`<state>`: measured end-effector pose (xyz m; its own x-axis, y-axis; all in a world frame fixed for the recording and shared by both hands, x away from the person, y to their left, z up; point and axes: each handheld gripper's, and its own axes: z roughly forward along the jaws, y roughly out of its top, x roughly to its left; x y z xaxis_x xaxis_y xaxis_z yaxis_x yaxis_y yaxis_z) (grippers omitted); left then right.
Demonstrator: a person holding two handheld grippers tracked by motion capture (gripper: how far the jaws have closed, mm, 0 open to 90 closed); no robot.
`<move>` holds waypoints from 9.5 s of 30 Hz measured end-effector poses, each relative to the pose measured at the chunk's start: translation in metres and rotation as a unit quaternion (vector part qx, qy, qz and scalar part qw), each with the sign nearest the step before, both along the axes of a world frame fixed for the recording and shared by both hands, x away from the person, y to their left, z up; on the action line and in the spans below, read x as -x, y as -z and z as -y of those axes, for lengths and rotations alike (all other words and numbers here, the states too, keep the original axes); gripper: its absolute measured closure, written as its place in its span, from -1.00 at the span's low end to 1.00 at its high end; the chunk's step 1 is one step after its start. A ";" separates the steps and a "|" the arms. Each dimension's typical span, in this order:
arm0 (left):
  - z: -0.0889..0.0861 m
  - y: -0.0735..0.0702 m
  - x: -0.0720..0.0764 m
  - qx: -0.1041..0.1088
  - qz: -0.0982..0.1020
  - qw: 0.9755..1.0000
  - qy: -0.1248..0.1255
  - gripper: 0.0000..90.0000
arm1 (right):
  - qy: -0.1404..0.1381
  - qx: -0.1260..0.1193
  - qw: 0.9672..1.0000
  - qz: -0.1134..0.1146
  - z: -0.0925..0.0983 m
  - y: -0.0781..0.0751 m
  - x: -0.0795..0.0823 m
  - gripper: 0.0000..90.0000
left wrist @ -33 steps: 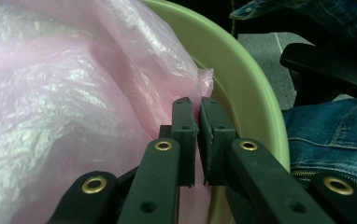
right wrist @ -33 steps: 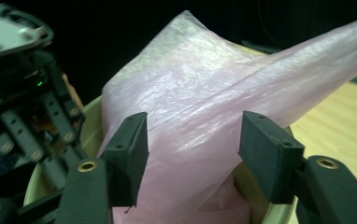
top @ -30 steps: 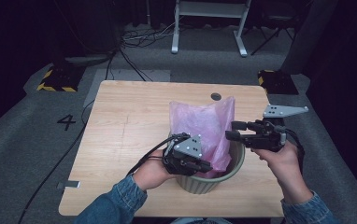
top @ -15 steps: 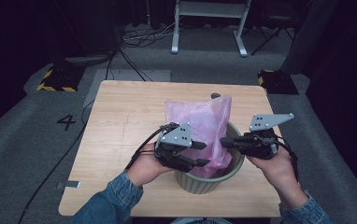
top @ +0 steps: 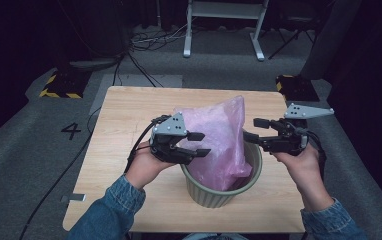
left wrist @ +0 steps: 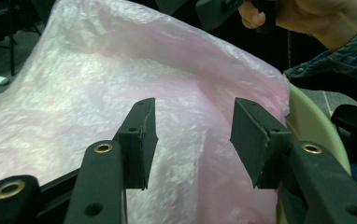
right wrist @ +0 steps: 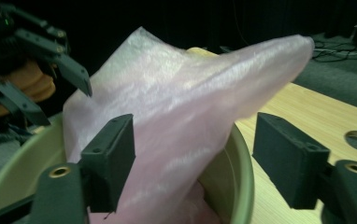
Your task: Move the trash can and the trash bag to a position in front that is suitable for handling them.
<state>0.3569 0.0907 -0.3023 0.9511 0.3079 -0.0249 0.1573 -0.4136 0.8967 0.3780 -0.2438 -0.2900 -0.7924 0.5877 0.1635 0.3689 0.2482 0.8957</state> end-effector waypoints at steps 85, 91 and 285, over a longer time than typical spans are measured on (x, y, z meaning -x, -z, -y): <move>0.044 -0.025 0.028 -0.014 0.101 0.995 0.002 0.24 | -0.078 0.097 0.987 0.103 -0.037 0.002 0.064 0.95; 0.050 -0.029 0.016 -0.026 0.060 0.998 0.002 0.47 | -0.081 0.098 0.986 0.107 -0.037 0.002 0.065 0.95; -0.093 0.087 -0.046 0.009 -0.094 0.982 -0.162 0.15 | 0.049 0.096 0.994 -0.022 0.077 0.097 -0.011 0.49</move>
<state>0.4028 0.1836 -0.3896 0.7810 0.5920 -0.1988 0.4414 -0.2981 0.8464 0.3889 -0.3212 -0.3868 -0.7241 0.6857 0.0735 0.4374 0.3743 0.8177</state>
